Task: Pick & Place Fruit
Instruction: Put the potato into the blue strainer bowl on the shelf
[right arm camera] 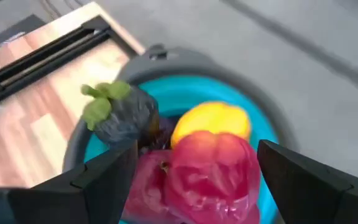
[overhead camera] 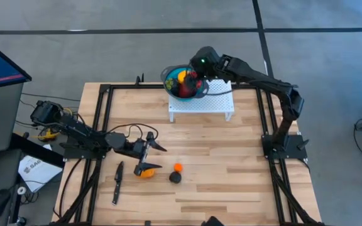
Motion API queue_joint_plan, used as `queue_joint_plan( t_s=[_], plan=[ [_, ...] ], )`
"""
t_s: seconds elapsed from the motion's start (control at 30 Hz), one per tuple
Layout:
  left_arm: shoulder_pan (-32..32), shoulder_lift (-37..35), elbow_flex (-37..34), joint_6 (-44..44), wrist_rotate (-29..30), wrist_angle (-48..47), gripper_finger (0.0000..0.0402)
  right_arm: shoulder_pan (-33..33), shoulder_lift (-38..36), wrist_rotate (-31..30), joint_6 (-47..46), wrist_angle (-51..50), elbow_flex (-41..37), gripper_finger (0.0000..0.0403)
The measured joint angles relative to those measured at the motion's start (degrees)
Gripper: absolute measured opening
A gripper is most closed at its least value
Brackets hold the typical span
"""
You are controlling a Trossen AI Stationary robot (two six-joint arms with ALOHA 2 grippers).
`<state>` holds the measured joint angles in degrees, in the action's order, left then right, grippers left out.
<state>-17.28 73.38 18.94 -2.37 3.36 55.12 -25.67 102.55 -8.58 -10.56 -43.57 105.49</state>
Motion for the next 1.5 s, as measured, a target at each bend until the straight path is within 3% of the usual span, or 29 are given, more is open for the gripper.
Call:
queue_joint_plan(
  t_s=[0.17, 0.37, 0.63, 0.83, 1.07, 1.23, 1.5],
  plan=[
    [-0.2, 0.0, 0.0, -1.3, 1.8, -3.5, 0.0319, 6.2, -4.2, -10.9, 5.3, -1.3, 0.1, 0.0314],
    [-2.0, 0.0, 0.0, -1.0, 6.3, -4.3, 0.0319, 13.7, -8.9, -18.8, 7.8, -4.0, -1.6, 0.0306],
    [-3.2, 0.0, 0.0, 0.4, 9.9, -5.8, 0.0319, 24.9, -16.9, -24.4, 7.1, -1.9, -17.1, 0.0306],
    [-3.2, 0.0, 0.0, 0.6, 10.4, -6.8, 0.0319, 34.8, -23.9, -26.4, 1.0, 14.1, -38.1, 0.0306],
    [-4.0, 0.0, 0.0, 0.2, 10.4, -13.6, 0.0319, 49.4, -24.3, -23.1, -1.5, 45.6, -59.0, 0.0306],
    [-8.4, -0.2, 3.3, -1.4, 10.3, -26.7, 0.0319, 56.0, -17.0, -21.4, -1.7, 58.5, -63.6, 0.0306],
    [-19.1, -0.3, 15.5, -11.6, 12.6, -58.2, 0.0319, 57.4, -2.3, -21.3, -6.0, 75.6, -62.3, 0.0306]
  ],
)
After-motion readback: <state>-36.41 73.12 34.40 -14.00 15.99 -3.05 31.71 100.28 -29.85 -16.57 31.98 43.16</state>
